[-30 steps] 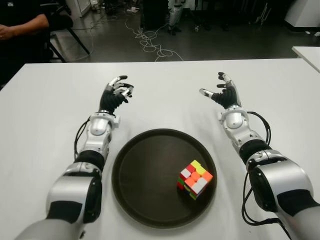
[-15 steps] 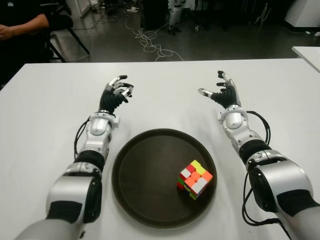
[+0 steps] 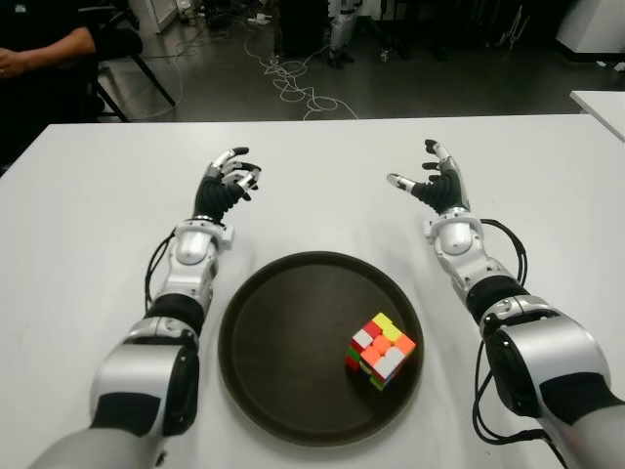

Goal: Pick up the Rubik's Cube and put it in the plate

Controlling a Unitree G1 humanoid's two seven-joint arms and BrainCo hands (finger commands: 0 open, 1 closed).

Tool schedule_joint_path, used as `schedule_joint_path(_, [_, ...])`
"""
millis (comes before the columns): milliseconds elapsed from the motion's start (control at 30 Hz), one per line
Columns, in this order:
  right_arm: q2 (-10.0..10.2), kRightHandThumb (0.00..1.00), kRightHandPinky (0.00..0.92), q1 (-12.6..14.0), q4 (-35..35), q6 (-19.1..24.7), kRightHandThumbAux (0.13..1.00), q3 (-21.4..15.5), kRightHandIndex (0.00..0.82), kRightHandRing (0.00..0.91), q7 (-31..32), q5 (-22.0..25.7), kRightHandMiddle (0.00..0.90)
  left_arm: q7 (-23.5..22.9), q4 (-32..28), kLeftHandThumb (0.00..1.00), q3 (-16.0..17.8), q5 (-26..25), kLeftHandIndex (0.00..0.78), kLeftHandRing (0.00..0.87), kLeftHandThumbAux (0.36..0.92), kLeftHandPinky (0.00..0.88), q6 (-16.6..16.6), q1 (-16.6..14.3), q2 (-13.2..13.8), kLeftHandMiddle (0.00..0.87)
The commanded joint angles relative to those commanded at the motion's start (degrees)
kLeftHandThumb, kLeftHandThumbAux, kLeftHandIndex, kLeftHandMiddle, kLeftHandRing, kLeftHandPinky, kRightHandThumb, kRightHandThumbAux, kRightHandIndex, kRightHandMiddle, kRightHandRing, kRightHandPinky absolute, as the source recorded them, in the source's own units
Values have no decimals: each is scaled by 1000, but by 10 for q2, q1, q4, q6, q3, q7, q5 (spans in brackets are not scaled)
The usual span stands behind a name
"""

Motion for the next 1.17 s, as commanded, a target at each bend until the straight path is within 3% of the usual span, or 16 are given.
schedule_joint_path(800, [0,108,260,0,1,-7,664,-1,114,208,6,1,155,2,2,340,-1,4,224,498,713,572,7,-3,2,401])
schedule_joint_path(1167, [-1,107,230,0,2,-3,666,0,108,192,3,-1,147,5,4,331,-1,5,224,491,687,568,6,-3,2,391])
